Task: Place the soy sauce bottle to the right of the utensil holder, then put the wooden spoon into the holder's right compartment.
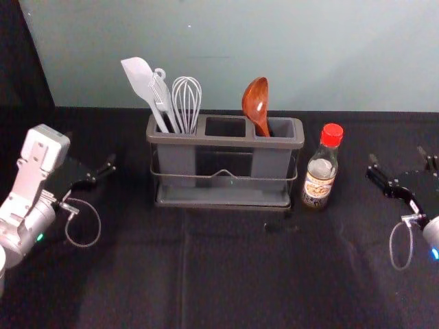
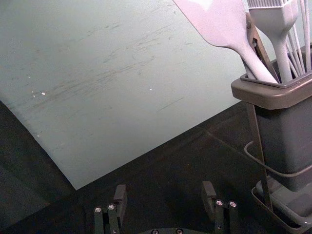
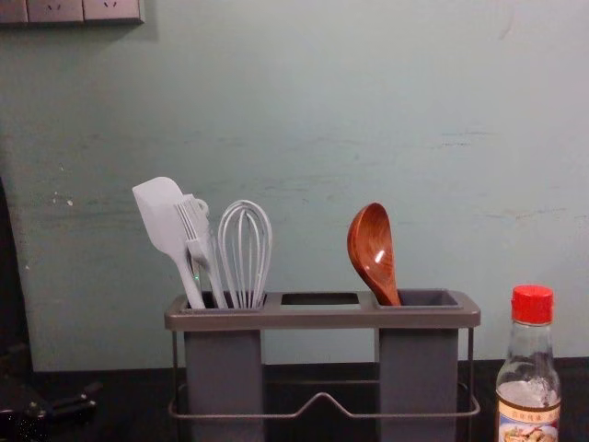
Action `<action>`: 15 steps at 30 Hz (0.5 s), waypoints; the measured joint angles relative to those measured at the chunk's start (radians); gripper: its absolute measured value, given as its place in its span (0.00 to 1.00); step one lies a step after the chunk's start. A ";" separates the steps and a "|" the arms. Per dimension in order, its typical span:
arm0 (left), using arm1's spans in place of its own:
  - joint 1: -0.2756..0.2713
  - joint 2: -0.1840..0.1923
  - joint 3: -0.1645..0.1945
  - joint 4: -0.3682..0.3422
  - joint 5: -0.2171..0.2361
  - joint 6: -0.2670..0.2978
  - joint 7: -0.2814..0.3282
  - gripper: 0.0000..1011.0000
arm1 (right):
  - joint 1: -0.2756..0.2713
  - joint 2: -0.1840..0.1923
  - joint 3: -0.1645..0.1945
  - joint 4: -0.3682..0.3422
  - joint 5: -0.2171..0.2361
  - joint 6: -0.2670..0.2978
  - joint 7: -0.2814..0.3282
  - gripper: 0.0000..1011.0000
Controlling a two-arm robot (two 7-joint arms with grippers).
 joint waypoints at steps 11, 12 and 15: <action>0.000 0.000 0.000 0.000 0.000 0.000 0.000 0.99 | 0.000 0.000 0.000 0.000 0.001 0.001 -0.001 0.99; 0.000 0.000 0.000 0.000 0.000 0.000 0.000 0.99 | 0.000 0.000 0.000 0.000 0.001 0.001 -0.001 0.99; 0.000 0.000 0.000 0.000 0.000 0.000 0.000 0.99 | 0.000 0.000 0.000 0.000 0.001 0.001 -0.001 0.99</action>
